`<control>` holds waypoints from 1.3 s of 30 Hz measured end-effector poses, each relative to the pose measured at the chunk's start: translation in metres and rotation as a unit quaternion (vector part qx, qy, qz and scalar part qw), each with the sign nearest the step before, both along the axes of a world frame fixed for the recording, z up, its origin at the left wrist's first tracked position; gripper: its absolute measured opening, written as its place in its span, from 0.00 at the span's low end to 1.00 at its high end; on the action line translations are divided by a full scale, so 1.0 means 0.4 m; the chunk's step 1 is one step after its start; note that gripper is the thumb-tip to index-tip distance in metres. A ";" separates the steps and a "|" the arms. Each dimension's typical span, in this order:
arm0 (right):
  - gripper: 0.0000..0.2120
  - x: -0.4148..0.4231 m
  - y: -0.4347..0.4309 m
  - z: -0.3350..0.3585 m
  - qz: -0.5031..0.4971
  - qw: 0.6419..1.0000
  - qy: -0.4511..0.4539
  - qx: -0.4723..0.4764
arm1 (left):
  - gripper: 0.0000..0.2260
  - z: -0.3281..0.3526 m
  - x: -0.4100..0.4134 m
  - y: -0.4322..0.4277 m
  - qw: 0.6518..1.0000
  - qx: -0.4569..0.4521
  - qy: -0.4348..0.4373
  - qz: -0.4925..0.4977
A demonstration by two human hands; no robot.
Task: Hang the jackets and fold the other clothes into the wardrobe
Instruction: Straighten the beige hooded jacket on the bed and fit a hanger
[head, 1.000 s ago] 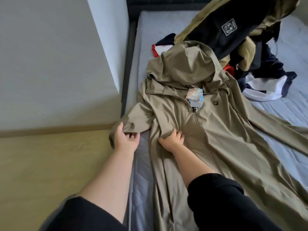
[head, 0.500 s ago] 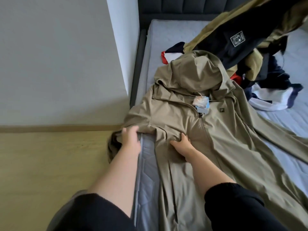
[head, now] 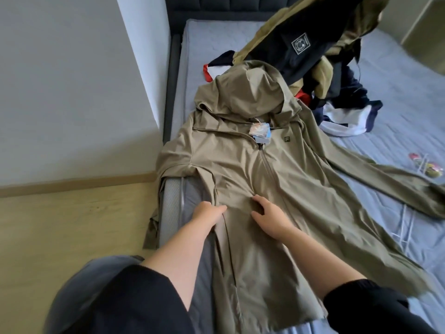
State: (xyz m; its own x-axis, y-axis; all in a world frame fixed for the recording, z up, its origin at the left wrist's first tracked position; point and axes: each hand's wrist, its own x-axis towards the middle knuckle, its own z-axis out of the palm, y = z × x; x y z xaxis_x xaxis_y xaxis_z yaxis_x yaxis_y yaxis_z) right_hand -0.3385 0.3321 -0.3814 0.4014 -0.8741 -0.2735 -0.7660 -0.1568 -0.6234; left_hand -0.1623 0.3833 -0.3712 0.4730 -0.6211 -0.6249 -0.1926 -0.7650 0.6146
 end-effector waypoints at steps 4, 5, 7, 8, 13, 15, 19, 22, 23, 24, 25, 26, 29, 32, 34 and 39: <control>0.25 -0.024 0.017 -0.019 -0.046 0.987 0.114 -0.101 | 0.17 0.008 0.011 0.035 0.980 0.000 0.169 0.109; 0.26 -0.039 0.023 -0.026 -0.072 0.978 0.162 -0.110 | 0.18 0.011 0.017 0.046 0.991 0.028 0.102 0.077; 0.28 -0.073 0.035 -0.043 -0.097 0.968 0.216 -0.085 | 0.18 0.003 0.021 0.065 0.989 0.075 -0.127 0.000; 0.29 -0.086 0.040 -0.050 -0.095 0.966 0.226 -0.076 | 0.16 0.007 0.014 0.075 0.976 0.068 -0.205 -0.023; 0.30 -0.137 0.073 -0.061 -0.049 0.970 0.218 -0.097 | 0.26 0.007 -0.050 0.096 0.861 -0.118 -0.436 -0.234; 0.29 -0.173 0.097 -0.067 -0.009 0.967 0.228 -0.113 | 0.27 0.009 -0.084 0.095 0.804 -0.167 -0.444 -0.358; 0.28 -0.268 0.154 -0.070 0.008 0.966 0.227 -0.124 | 0.26 -0.027 -0.203 0.145 0.777 -0.095 -0.334 -0.525; 0.28 -0.350 0.217 -0.078 -0.012 0.963 0.240 -0.123 | 0.29 -0.061 -0.261 0.196 0.746 -0.055 -0.342 -0.569; 0.28 -0.369 0.232 -0.082 -0.020 0.962 0.244 -0.121 | 0.29 -0.065 -0.262 0.203 0.739 -0.055 -0.353 -0.571; 0.28 -0.391 0.245 -0.080 -0.030 0.962 0.243 -0.121 | 0.30 -0.066 -0.262 0.206 0.734 -0.059 -0.359 -0.574; 0.26 -0.407 0.254 -0.072 -0.039 0.965 0.228 -0.126 | 0.30 -0.066 -0.260 0.204 0.730 -0.062 -0.361 -0.577; 0.22 -0.419 0.257 -0.060 -0.048 0.967 0.203 -0.146 | 0.30 -0.068 -0.256 0.202 0.728 -0.064 -0.361 -0.579; 0.11 -0.448 0.247 -0.008 -0.104 0.942 0.121 -0.295 | 0.30 -0.074 -0.250 0.200 0.722 -0.070 -0.372 -0.579; 0.14 -0.502 0.215 0.019 -0.242 0.900 0.141 -0.335 | 0.30 -0.077 -0.252 0.202 0.719 -0.076 -0.388 -0.572; 0.26 -0.556 0.188 0.017 -0.318 0.900 0.179 -0.237 | 0.30 -0.076 -0.252 0.201 0.717 -0.075 -0.387 -0.574; 0.30 -0.651 0.137 0.012 -0.382 0.905 0.174 -0.074 | 0.29 -0.072 -0.248 0.198 0.724 -0.075 -0.375 -0.575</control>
State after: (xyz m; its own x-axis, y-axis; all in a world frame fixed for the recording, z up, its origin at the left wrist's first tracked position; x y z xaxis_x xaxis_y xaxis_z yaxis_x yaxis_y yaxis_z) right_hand -0.5990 0.3871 -0.3765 -0.4237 -0.8972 -0.1249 -0.8317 0.4399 -0.3387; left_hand -0.2616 0.4624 -0.3999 -0.2388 -0.9075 -0.3456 -0.9709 0.2298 0.0674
